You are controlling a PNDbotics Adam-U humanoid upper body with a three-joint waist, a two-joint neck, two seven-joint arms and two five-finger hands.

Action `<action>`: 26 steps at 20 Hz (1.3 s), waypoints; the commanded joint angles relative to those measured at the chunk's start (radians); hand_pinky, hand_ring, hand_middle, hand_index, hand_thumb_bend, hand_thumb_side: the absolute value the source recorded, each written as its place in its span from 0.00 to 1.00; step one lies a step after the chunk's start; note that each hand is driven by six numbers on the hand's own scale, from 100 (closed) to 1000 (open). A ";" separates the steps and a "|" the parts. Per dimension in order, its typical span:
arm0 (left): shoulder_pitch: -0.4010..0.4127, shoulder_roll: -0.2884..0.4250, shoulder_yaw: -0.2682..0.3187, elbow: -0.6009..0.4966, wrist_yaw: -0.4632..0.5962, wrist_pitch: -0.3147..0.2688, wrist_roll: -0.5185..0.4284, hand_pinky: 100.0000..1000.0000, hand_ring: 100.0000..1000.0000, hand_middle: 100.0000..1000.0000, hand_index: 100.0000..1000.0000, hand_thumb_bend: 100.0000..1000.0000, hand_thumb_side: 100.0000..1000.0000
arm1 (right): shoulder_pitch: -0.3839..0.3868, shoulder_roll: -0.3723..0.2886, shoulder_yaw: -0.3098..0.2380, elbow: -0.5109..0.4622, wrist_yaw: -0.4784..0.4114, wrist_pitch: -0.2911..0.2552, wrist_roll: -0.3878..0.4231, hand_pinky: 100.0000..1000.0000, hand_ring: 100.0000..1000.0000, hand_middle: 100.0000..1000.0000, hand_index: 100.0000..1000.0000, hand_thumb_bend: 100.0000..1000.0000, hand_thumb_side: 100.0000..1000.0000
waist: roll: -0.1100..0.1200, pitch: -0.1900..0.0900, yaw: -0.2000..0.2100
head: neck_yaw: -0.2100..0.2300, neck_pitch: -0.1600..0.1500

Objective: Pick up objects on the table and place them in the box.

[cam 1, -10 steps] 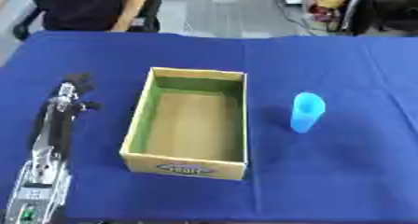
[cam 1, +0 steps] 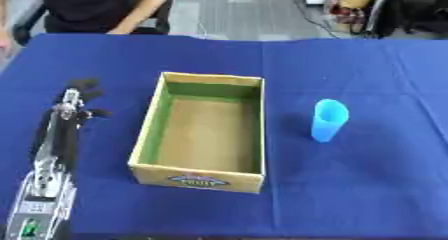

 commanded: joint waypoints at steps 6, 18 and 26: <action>-0.010 0.014 0.000 -0.009 -0.003 -0.001 -0.007 0.56 0.80 0.81 0.82 0.37 1.00 | -0.091 -0.068 0.028 0.086 -0.001 -0.018 0.021 0.82 0.76 0.76 0.89 0.08 0.81 | 0.003 -0.008 0.003 | -0.013 -0.004; -0.009 0.014 0.000 -0.009 -0.003 -0.001 -0.011 0.56 0.80 0.81 0.82 0.37 1.00 | -0.093 -0.058 0.034 0.127 -0.015 -0.030 0.029 0.82 0.76 0.76 0.89 0.08 0.81 | 0.003 -0.007 0.004 | -0.009 -0.004; -0.009 0.014 0.000 -0.009 -0.003 -0.002 -0.012 0.56 0.80 0.81 0.82 0.37 1.00 | -0.091 -0.055 0.033 0.126 -0.013 -0.029 0.033 0.82 0.76 0.76 0.89 0.08 0.81 | 0.003 -0.007 0.004 | -0.009 -0.004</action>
